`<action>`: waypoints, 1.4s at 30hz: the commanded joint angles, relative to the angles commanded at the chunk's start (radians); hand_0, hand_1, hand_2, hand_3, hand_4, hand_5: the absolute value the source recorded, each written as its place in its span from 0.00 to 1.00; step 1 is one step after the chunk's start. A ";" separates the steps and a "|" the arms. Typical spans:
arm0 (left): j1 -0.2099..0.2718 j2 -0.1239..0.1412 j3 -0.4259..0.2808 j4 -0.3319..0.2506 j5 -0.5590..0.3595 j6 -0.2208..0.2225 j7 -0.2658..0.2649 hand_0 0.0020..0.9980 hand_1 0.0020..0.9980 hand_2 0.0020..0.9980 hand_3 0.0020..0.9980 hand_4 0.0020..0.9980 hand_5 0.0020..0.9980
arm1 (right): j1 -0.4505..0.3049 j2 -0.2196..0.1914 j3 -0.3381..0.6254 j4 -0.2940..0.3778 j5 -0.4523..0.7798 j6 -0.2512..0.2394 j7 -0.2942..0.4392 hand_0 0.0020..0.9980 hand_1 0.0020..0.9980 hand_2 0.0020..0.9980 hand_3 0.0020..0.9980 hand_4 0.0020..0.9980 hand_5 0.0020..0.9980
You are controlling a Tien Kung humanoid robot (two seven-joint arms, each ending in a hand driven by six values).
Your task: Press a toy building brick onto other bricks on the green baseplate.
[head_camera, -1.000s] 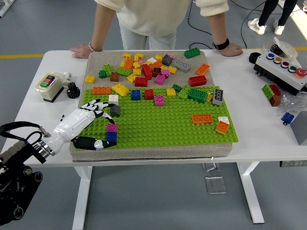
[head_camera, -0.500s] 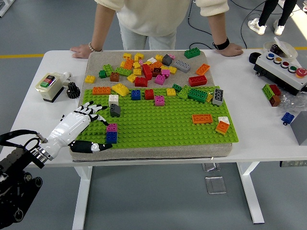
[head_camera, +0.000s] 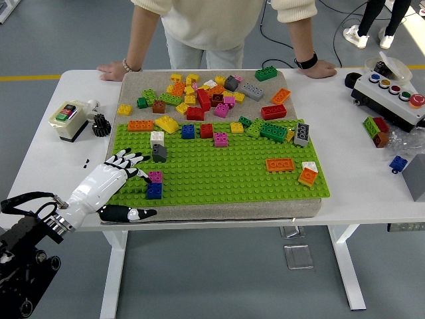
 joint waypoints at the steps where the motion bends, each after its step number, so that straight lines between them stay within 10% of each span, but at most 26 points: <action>1: 0.000 -0.002 0.002 0.002 0.000 0.001 0.000 1.00 0.97 0.93 0.60 1.00 0.72 | 0.001 0.000 0.000 0.000 0.000 -0.001 0.001 0.74 0.66 0.71 0.59 0.92 0.50; 42: -0.037 -0.032 0.020 0.125 0.000 0.010 0.000 1.00 0.96 0.92 0.60 1.00 0.72 | 0.002 0.000 0.003 0.000 0.007 0.003 0.000 0.74 0.66 0.71 0.59 0.92 0.50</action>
